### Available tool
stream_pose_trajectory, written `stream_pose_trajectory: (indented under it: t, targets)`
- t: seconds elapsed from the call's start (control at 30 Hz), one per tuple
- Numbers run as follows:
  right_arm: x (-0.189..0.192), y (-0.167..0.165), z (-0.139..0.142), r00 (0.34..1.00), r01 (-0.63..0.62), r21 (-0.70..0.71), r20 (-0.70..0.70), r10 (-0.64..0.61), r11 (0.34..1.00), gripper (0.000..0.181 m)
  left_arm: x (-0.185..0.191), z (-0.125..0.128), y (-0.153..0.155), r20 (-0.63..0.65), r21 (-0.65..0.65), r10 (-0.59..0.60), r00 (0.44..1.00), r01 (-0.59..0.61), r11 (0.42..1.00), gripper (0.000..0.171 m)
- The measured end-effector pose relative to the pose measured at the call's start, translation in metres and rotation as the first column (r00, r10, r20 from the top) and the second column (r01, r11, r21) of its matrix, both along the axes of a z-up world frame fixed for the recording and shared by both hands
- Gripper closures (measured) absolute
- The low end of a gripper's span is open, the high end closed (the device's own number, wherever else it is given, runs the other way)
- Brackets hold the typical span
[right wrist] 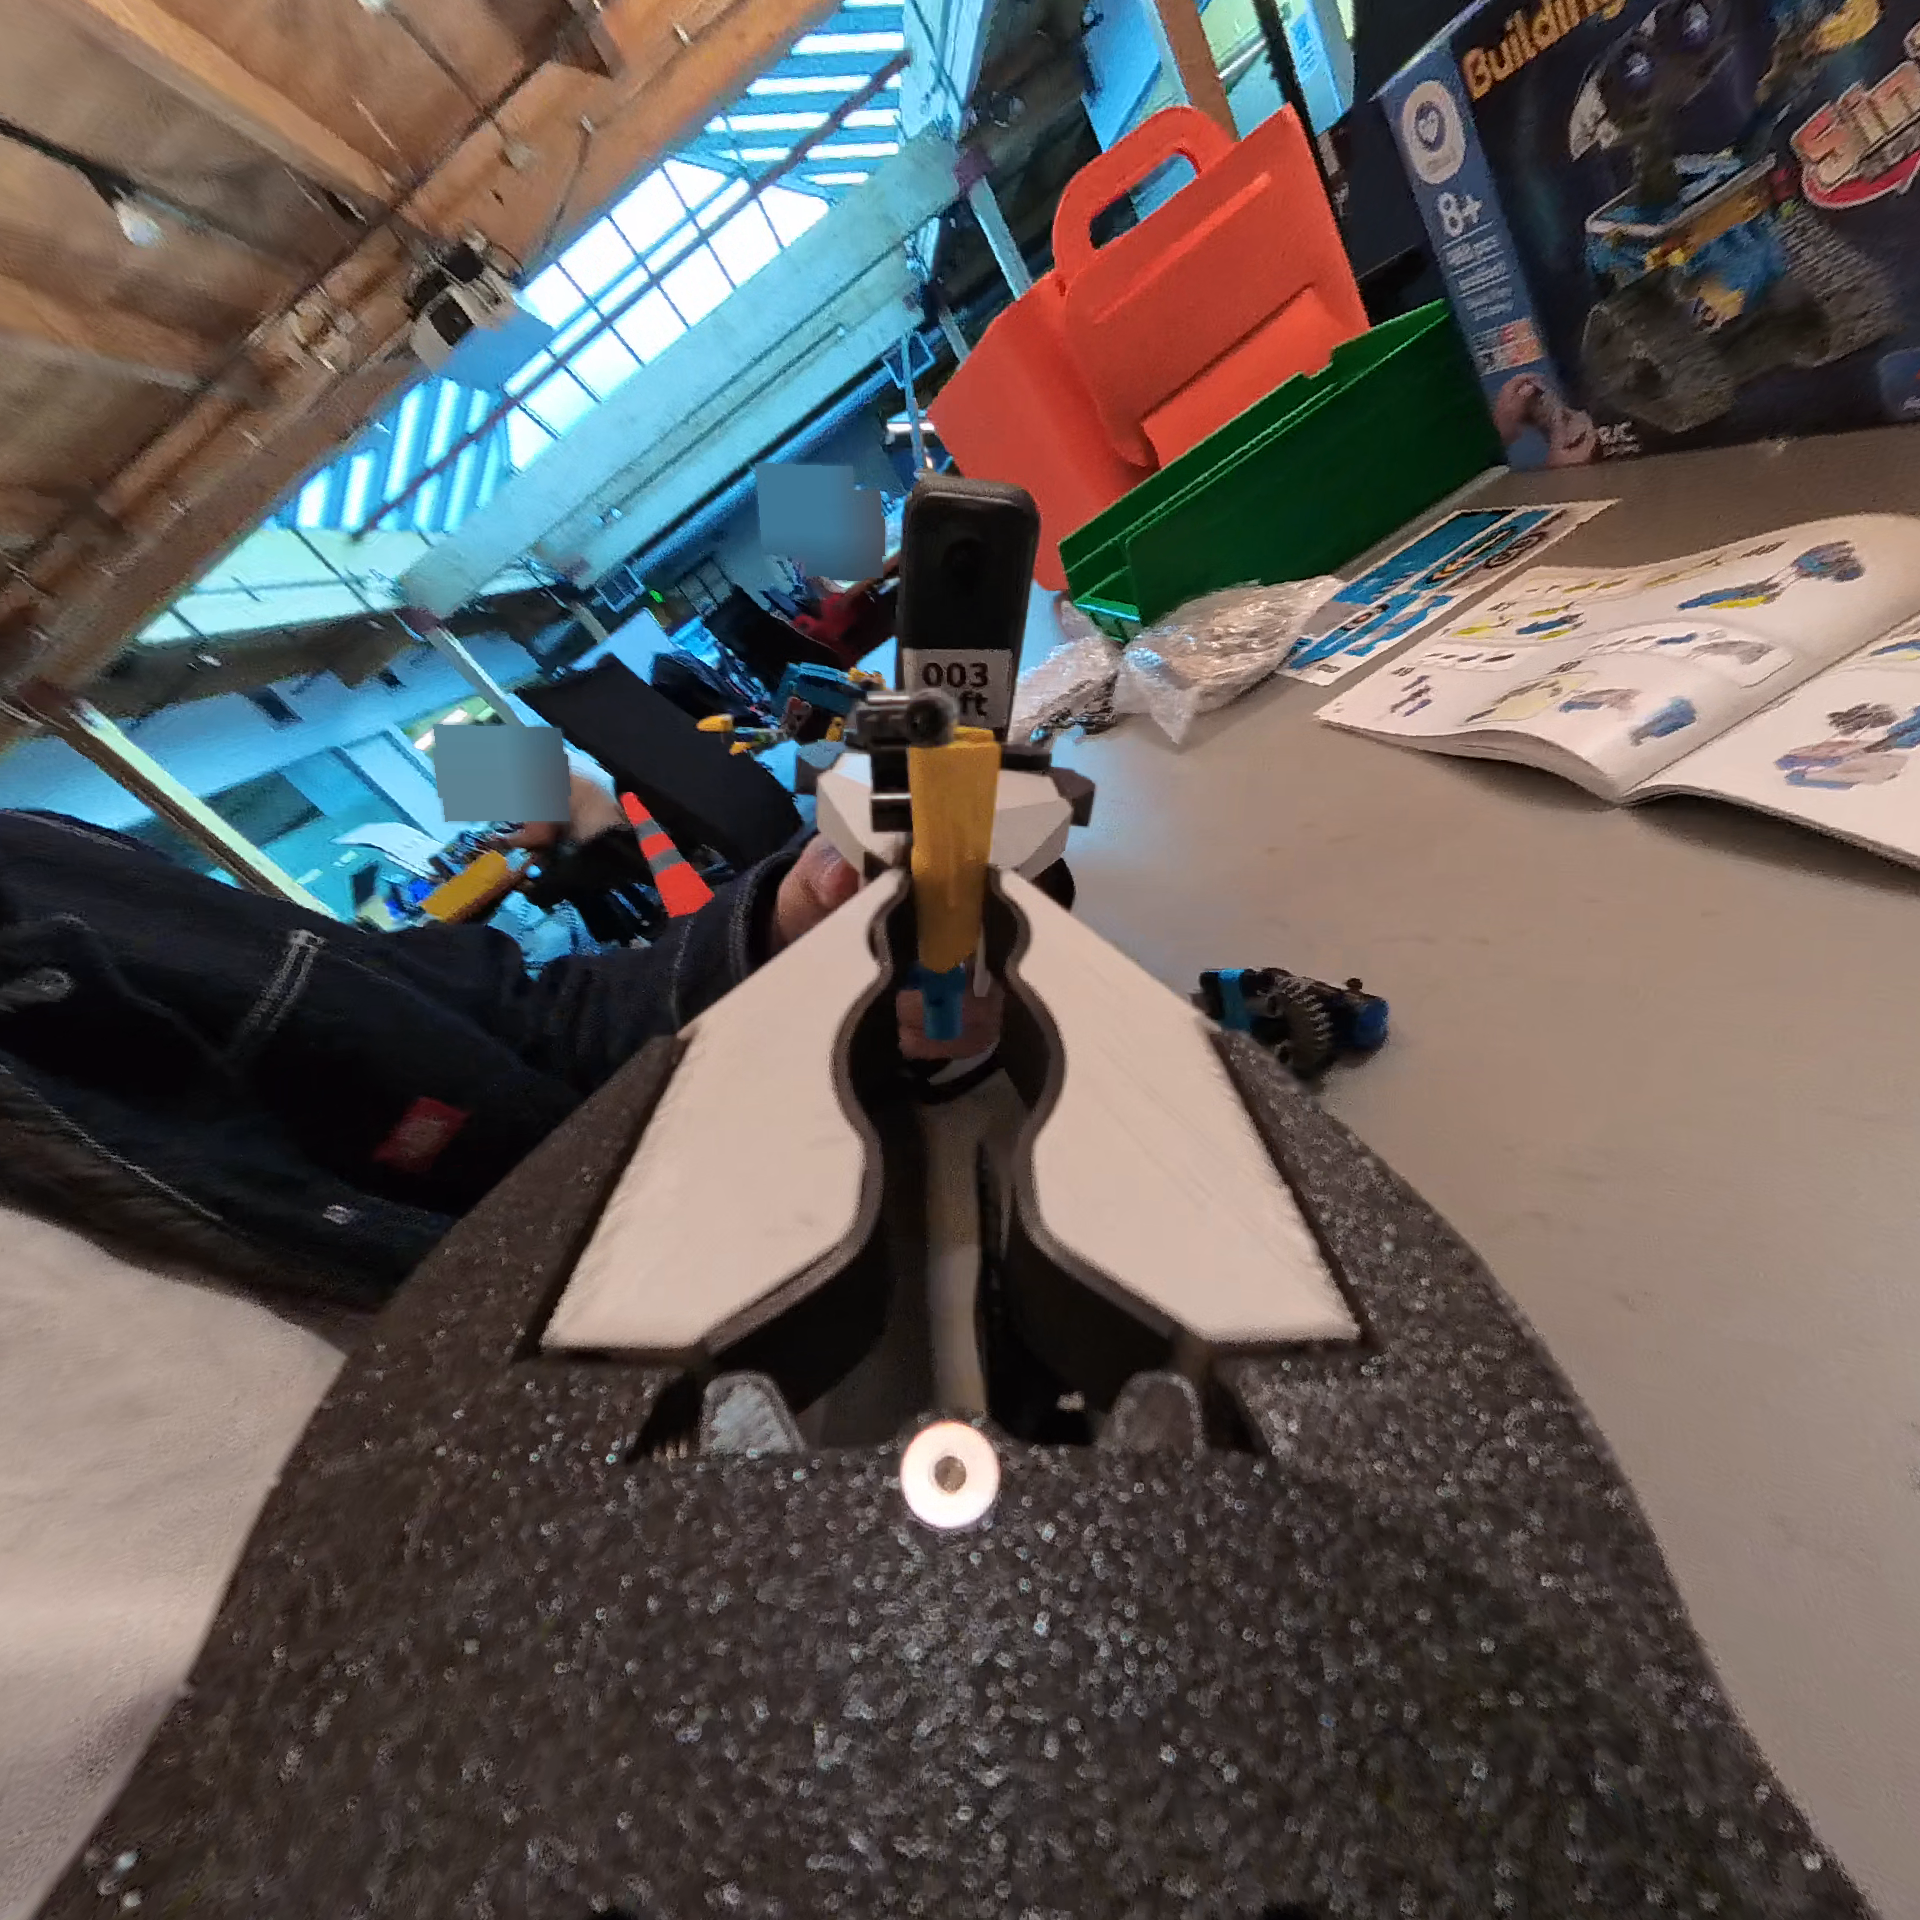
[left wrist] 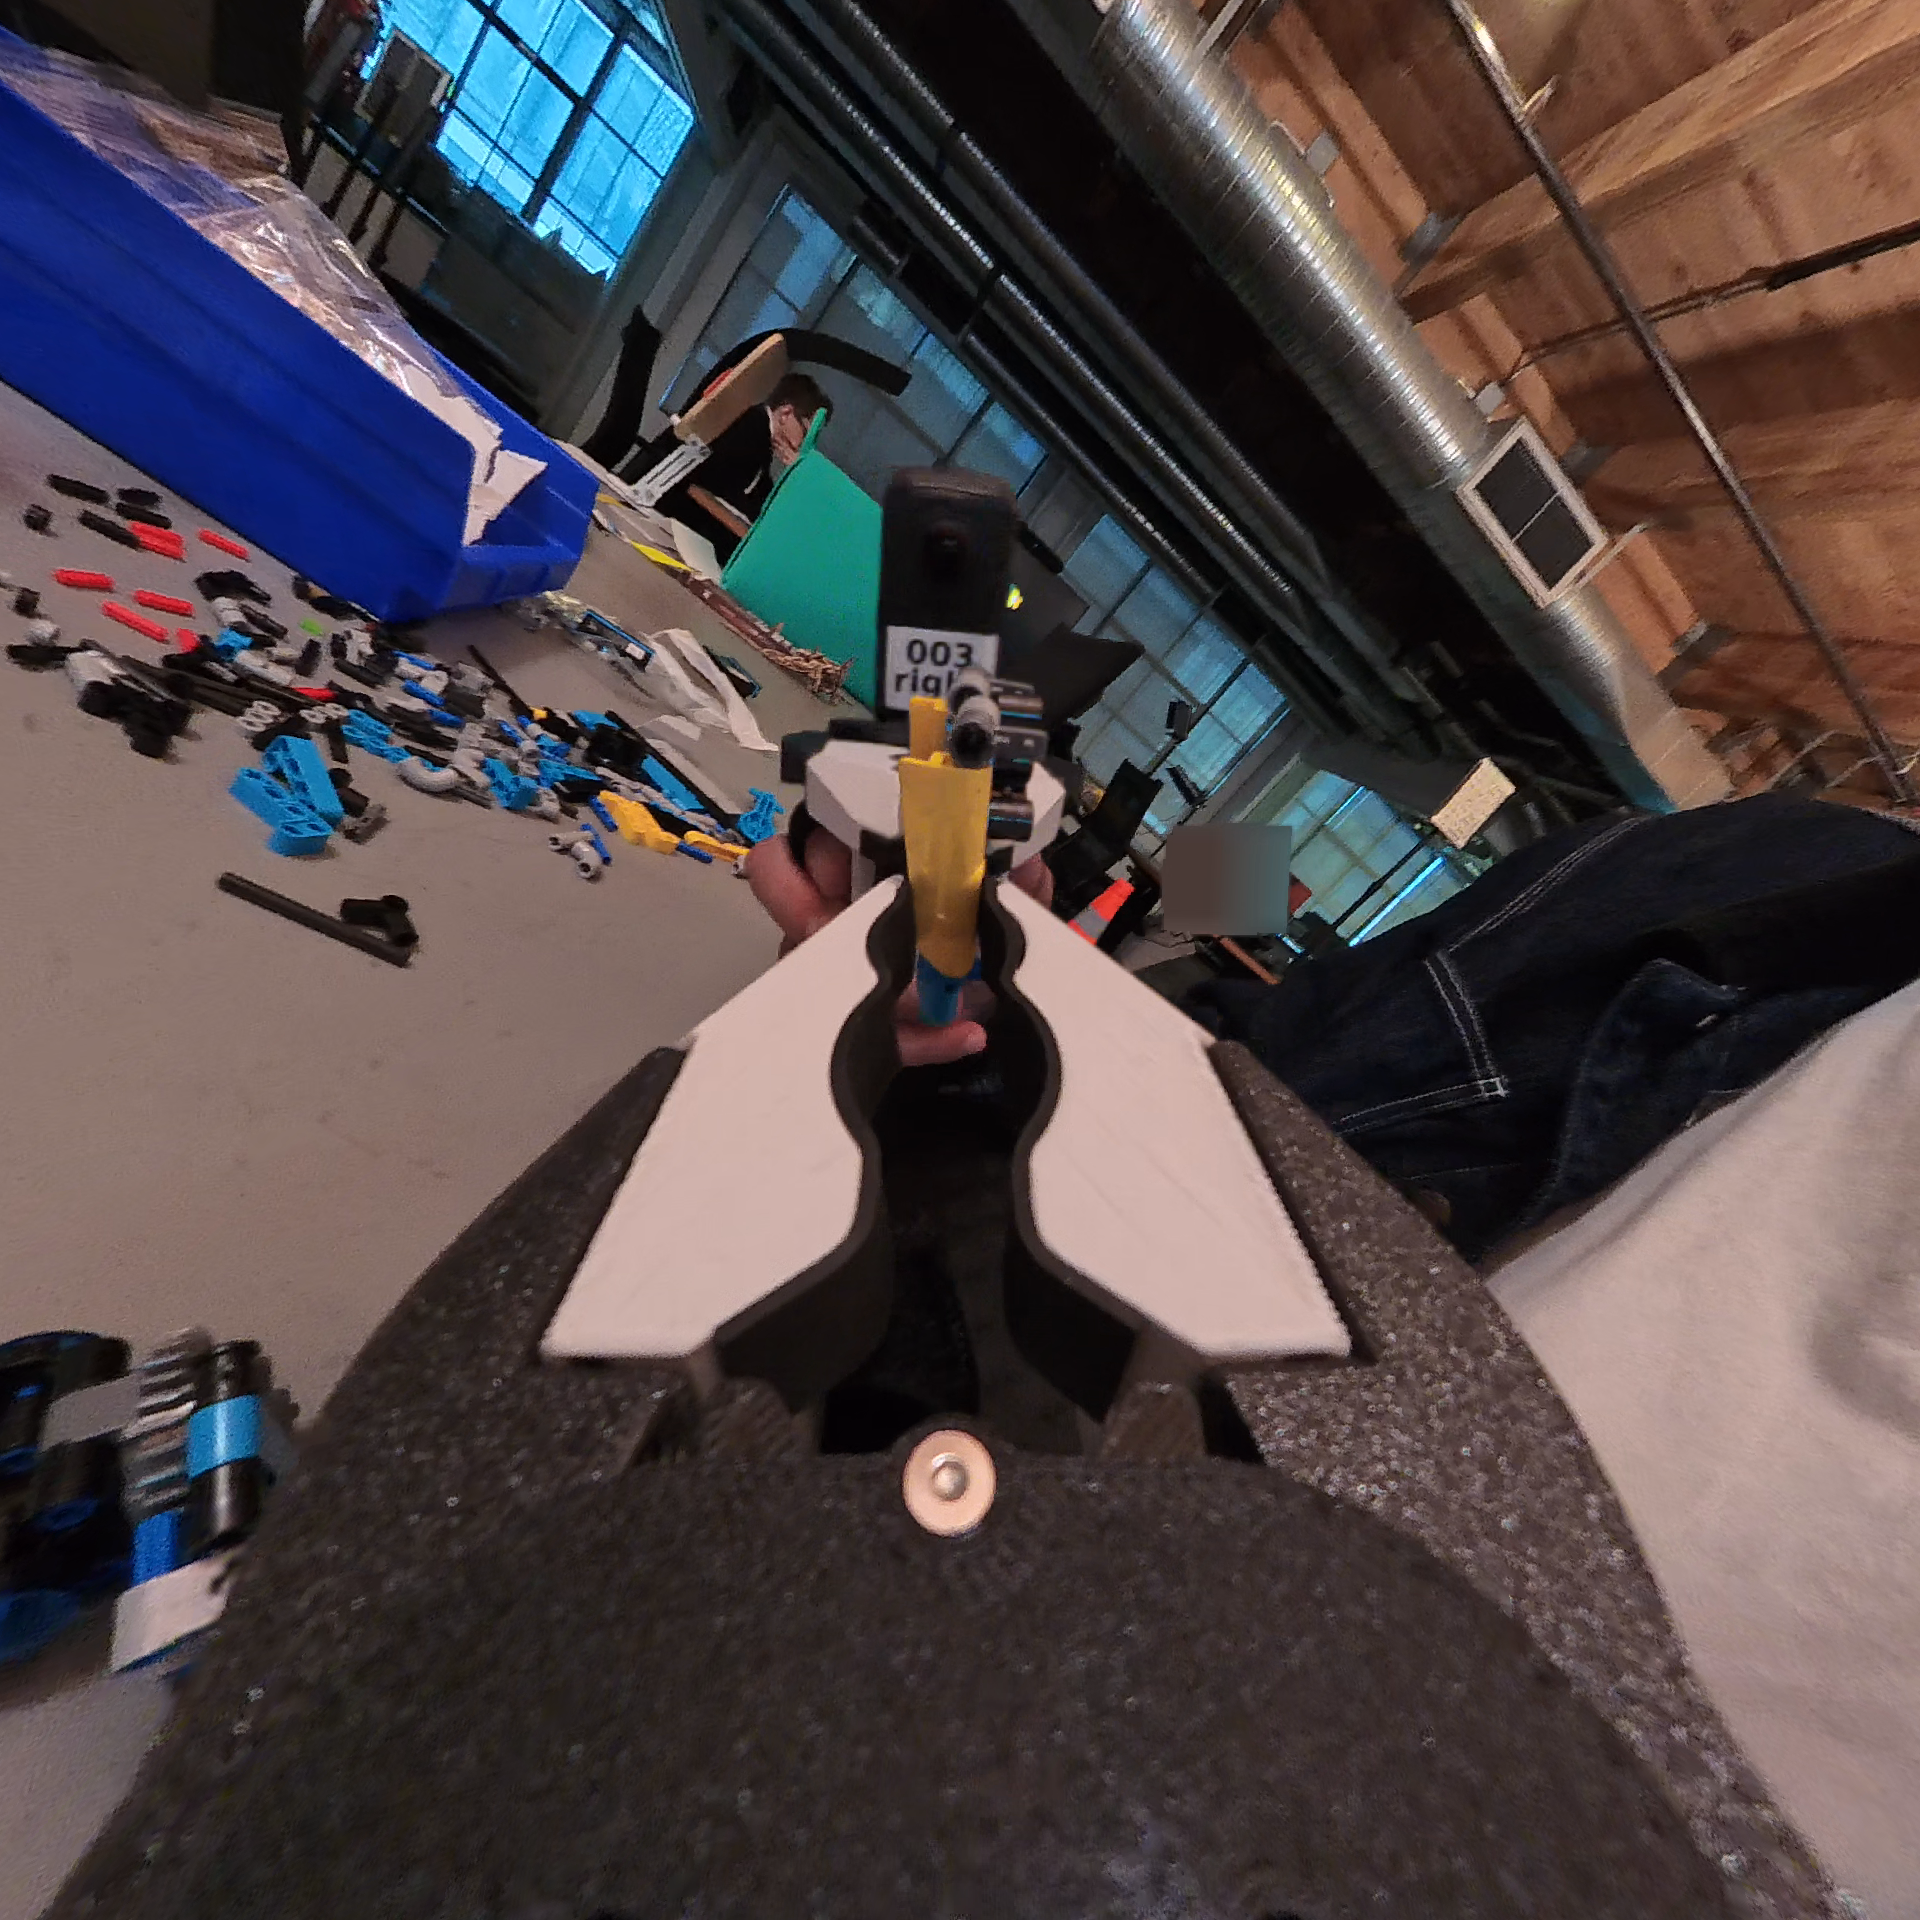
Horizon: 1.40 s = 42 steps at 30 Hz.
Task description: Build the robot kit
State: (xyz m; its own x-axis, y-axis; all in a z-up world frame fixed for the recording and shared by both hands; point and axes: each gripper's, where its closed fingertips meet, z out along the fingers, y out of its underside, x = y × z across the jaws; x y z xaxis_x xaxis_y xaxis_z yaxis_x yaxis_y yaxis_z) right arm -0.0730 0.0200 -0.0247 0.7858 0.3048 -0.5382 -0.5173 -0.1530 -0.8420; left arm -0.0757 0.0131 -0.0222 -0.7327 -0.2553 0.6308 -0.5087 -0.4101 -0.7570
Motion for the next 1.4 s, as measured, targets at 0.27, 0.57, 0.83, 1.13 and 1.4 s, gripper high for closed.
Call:
stream_pose_trajectory:
  t: [0.27,0.57,0.83,1.13,1.4]
  targets:
    - [0.009,-0.003,0.008,0.994,0.081,0.041,0.065,-0.084,0.996,0.165,0.003,0.011,0.011,0.02,-0.067,0.041,0.999,-0.039,0.997,0.16]
    - [0.001,-0.017,0.043,0.999,0.032,0.224,0.002,-0.033,0.974,0.148,-0.018,0.016,-0.011,0.002,-0.143,-0.163,0.987,0.162,0.976,0.161]
    - [-0.006,-0.014,0.043,0.97,0.077,0.259,0.205,-0.132,0.963,0.156,-0.02,0.021,-0.011,-0.009,-0.211,-0.196,0.98,0.19,0.959,0.161]
    - [0.0,-0.011,0.044,0.955,0.149,0.25,0.214,-0.204,0.957,0.163,-0.015,0.015,-0.013,0.005,-0.126,-0.126,0.992,0.126,0.984,0.16]
    - [0.005,-0.012,0.039,0.978,0.125,0.203,0.138,-0.155,0.971,0.17,-0.009,0.013,-0.01,0.106,0.018,-0.005,0.994,0.003,1.0,0.16]
